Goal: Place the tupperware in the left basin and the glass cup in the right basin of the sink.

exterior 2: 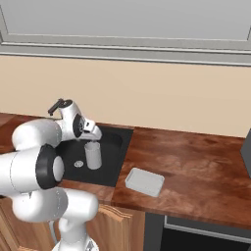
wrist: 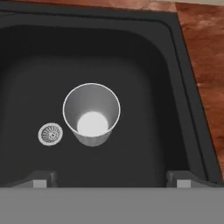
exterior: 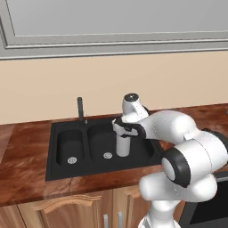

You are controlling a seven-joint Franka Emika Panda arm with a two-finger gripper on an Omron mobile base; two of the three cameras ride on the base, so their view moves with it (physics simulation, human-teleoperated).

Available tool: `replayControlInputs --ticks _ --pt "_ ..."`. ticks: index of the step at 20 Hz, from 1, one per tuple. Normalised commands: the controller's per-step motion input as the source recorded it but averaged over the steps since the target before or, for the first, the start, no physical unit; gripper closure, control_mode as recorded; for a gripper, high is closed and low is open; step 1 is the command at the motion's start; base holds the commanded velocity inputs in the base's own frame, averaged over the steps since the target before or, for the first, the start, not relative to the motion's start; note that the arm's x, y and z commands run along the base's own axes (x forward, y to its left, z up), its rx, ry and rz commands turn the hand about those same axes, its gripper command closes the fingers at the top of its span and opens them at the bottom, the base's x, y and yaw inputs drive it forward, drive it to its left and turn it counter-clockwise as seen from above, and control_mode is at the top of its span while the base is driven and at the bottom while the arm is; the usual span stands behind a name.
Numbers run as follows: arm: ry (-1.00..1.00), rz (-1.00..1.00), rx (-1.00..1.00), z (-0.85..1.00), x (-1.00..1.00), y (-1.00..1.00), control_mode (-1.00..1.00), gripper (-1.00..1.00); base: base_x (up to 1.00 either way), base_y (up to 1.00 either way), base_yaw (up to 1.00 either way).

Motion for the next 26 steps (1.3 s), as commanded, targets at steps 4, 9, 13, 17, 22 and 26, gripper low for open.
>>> replayControlInputs --ticks 4,9,13,17,22,26 --pt "0.08 -0.1 0.04 0.44 -0.34 -0.25 -1.0 -1.0 0.0 0.0 0.0" --pt "0.1 -0.08 0.06 0.4 -0.35 -0.27 -1.0 -1.0 0.0 0.0 0.0" --pt "0.06 -0.02 0.04 0.31 -0.38 -0.31 -1.0 -1.0 0.0 0.0 0.0" --pt "0.06 0.0 0.04 0.28 -0.35 -0.3 -1.0 -1.0 0.0 0.0 0.0" --pt "0.05 0.0 0.06 0.19 -0.29 -0.37 -1.0 -1.0 0.0 0.0 0.0" --pt "0.02 0.01 0.01 0.04 -0.2 -0.36 -1.0 -1.0 0.0 0.0 0.0"
